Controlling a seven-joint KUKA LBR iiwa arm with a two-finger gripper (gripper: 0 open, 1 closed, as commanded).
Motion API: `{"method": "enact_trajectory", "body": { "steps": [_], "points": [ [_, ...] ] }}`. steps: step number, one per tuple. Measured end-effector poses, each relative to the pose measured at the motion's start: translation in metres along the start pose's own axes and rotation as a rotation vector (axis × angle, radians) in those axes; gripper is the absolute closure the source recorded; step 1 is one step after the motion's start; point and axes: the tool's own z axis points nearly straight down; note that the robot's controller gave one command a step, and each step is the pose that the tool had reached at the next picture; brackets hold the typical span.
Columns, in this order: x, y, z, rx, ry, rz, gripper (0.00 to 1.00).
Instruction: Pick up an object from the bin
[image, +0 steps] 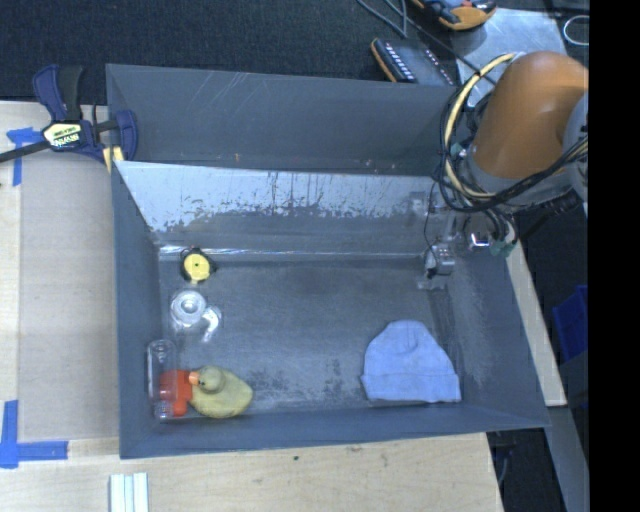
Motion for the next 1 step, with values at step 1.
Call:
{"method": "enact_trajectory", "body": {
  "steps": [1],
  "points": [
    [-0.0018,0.0003,-0.0053,0.001,-0.009,-0.002,0.0]
  ]
}}
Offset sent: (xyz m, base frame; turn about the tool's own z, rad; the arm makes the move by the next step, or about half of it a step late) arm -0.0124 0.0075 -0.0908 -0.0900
